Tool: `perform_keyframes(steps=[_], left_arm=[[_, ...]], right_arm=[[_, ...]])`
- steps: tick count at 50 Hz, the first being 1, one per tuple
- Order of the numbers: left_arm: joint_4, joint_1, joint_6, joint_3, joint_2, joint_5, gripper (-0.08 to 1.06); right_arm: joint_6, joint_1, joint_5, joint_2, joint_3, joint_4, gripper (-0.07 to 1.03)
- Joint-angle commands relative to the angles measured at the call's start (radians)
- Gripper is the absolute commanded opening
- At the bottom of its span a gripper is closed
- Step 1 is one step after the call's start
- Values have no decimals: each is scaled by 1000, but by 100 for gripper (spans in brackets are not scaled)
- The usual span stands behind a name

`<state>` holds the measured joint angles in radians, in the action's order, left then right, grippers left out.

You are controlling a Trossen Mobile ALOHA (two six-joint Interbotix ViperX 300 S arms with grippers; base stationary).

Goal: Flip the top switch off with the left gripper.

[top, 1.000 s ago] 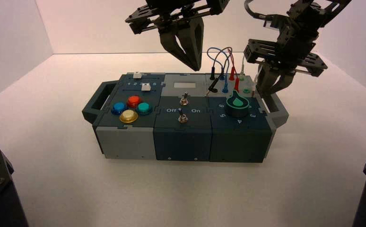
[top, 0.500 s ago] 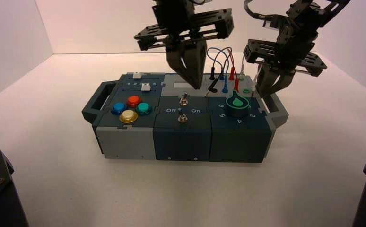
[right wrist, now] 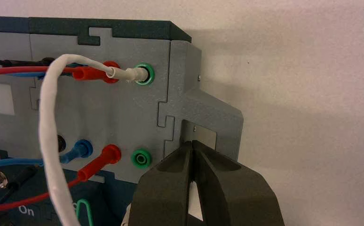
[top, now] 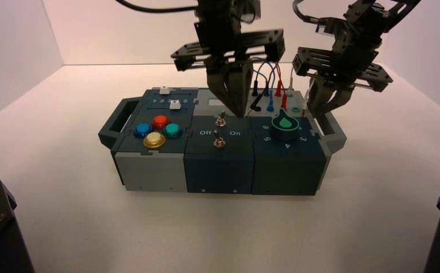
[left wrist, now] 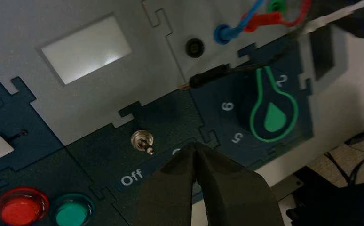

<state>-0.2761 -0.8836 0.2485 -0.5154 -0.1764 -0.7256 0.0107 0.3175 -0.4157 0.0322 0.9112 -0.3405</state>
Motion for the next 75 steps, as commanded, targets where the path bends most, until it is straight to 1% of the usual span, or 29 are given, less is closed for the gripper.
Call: perform_keyframes(steps=[1, 15, 43, 46, 58, 66, 75], left_arm=[[3, 11, 6, 23, 15, 3, -3], [9, 38, 2, 18, 20, 5, -3], [15, 51, 0, 15, 12, -3, -3], [14, 51, -2, 11, 12, -5, -3], [21, 55, -2, -6, 9, -3, -3], [28, 77, -3, -20, 14, 0, -3], [26, 97, -9, -23, 15, 2, -3]], right_arm=[[-28, 21, 3, 37, 3, 12, -2], [-31, 21, 3, 37, 3, 14, -2], [-31, 21, -5, 48, -5, 14, -2], [-31, 21, -5, 48, -5, 14, -2], [-31, 21, -6, 48, -5, 15, -2], [-31, 21, -5, 49, -5, 14, -2], [-31, 23, -6, 49, -5, 14, -2]])
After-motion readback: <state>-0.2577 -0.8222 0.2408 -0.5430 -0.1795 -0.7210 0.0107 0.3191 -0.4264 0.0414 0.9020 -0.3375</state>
